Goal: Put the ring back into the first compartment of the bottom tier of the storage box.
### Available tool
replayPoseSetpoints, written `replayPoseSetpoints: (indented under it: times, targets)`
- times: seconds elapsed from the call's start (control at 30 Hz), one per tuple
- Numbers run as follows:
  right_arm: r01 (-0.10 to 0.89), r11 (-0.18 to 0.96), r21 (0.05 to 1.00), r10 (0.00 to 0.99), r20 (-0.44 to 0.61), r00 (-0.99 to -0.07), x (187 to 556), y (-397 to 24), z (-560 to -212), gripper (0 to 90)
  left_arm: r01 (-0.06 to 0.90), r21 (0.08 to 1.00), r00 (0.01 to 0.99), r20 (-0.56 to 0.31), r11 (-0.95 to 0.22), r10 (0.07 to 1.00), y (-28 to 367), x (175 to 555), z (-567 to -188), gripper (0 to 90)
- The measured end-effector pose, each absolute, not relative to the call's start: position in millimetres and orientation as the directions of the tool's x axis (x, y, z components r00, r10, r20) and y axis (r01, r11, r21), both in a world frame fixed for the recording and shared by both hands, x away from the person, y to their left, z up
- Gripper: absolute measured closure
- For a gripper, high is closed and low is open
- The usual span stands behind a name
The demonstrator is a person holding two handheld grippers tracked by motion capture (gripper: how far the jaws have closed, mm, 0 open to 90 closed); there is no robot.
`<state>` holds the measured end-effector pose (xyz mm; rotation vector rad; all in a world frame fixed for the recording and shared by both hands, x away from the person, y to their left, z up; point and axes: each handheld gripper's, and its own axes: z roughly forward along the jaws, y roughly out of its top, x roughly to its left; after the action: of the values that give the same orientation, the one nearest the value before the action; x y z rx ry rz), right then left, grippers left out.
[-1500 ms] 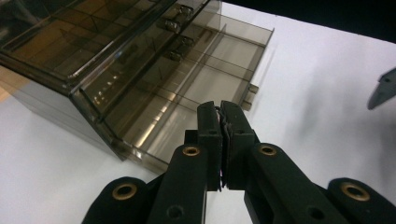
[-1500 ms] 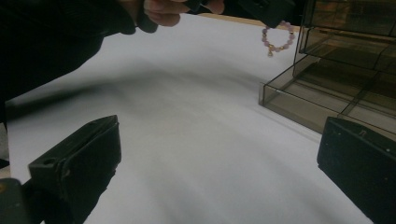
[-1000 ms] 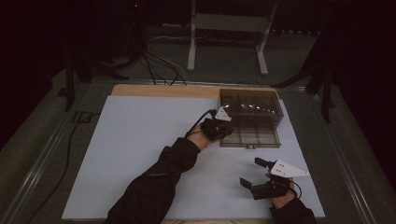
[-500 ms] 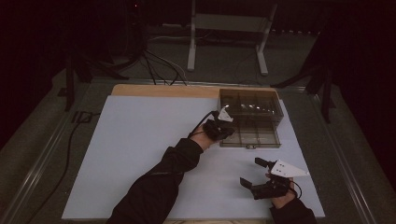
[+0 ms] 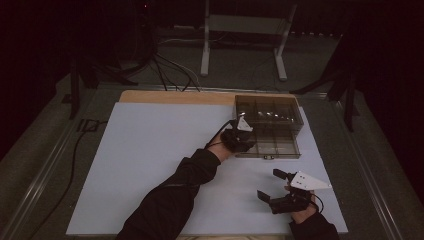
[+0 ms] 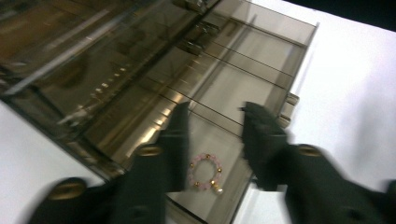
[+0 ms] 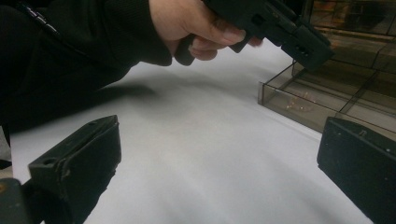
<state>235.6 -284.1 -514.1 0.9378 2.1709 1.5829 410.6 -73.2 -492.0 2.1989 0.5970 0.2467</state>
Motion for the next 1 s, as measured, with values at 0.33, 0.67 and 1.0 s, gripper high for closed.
replayPoseSetpoints:
  times: [0.33, 0.67, 1.0]
  targets:
    - [0.330, 0.185, 0.926, 0.654, 0.135, -0.745, 236, -284, -515, 0.0, 0.306, 0.773, 0.884, -0.015, -0.556, 0.467, -65, 400, -480, 47.8]
    - [0.336, 0.192, 0.922, 0.655, 0.135, -0.744, 237, -282, -516, 0.0, 0.306, 0.766, 0.886, -0.011, -0.566, 0.464, -48, 392, -467, 21.9]
    - [0.340, 0.190, 0.921, 0.655, 0.139, -0.743, 238, -283, -517, 0.0, 0.331, 0.768, 0.899, -0.081, -0.548, 0.431, -28, 395, -453, 3.1]
